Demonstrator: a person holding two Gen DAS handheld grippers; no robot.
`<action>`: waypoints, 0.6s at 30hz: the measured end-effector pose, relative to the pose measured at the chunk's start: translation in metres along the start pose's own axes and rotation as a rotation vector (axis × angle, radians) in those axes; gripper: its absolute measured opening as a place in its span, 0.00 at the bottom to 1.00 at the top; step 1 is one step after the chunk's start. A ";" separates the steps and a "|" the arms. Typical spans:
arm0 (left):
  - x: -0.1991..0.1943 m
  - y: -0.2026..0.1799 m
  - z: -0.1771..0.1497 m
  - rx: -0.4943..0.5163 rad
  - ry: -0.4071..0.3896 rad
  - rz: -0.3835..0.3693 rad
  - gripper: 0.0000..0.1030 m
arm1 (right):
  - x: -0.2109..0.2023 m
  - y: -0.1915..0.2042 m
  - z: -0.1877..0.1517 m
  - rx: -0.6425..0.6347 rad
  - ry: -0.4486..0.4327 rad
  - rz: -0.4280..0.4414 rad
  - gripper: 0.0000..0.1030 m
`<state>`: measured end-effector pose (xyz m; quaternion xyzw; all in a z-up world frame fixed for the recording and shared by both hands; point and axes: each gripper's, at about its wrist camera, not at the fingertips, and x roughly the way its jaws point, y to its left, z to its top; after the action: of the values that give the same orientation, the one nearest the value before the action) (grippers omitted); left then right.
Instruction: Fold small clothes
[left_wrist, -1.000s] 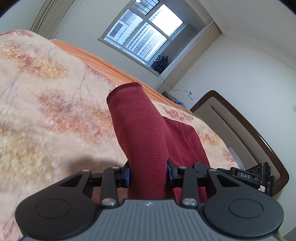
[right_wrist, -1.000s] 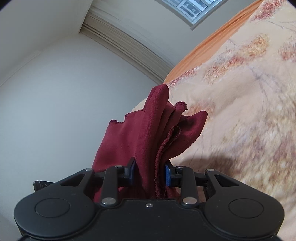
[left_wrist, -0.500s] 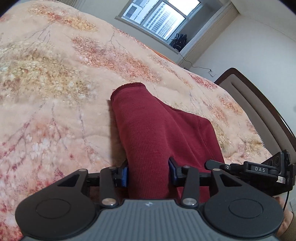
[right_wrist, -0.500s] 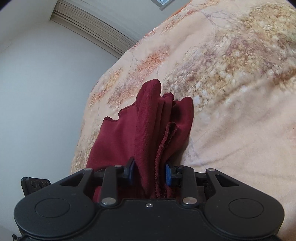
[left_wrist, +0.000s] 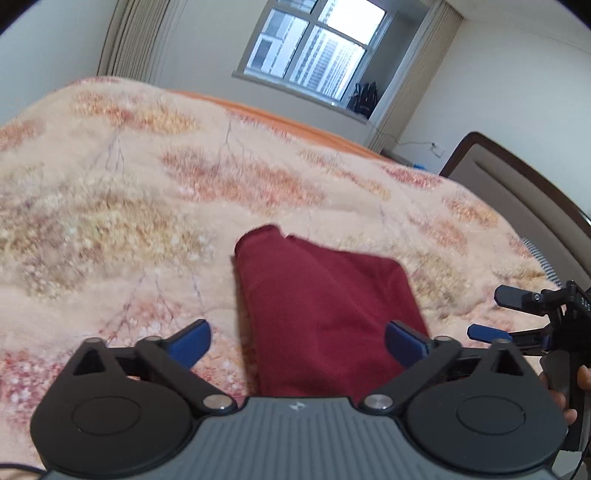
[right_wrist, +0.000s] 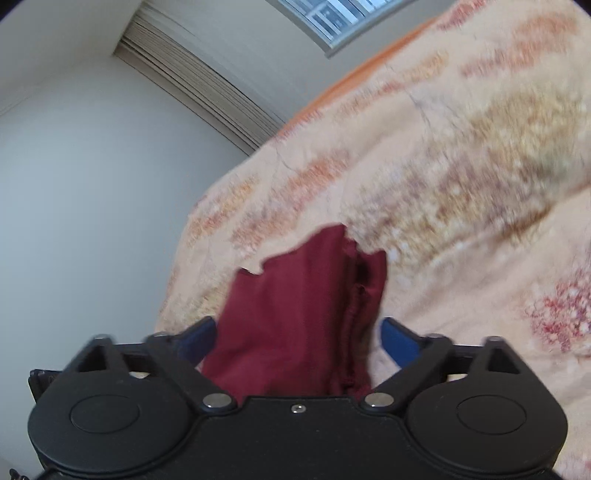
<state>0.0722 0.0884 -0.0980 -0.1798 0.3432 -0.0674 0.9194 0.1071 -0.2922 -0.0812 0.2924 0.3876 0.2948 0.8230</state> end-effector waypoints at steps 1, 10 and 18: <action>-0.010 -0.006 0.003 -0.009 -0.001 -0.006 0.99 | -0.008 0.013 0.003 -0.028 -0.008 0.002 0.99; -0.058 -0.034 0.009 0.033 0.004 0.130 1.00 | -0.037 0.098 0.000 -0.242 0.035 -0.291 0.99; -0.047 -0.050 -0.028 0.058 0.080 0.099 1.00 | -0.030 0.108 -0.035 -0.331 0.125 -0.404 0.99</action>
<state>0.0189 0.0454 -0.0702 -0.1328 0.3859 -0.0389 0.9121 0.0351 -0.2338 -0.0092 0.0520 0.4348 0.2015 0.8761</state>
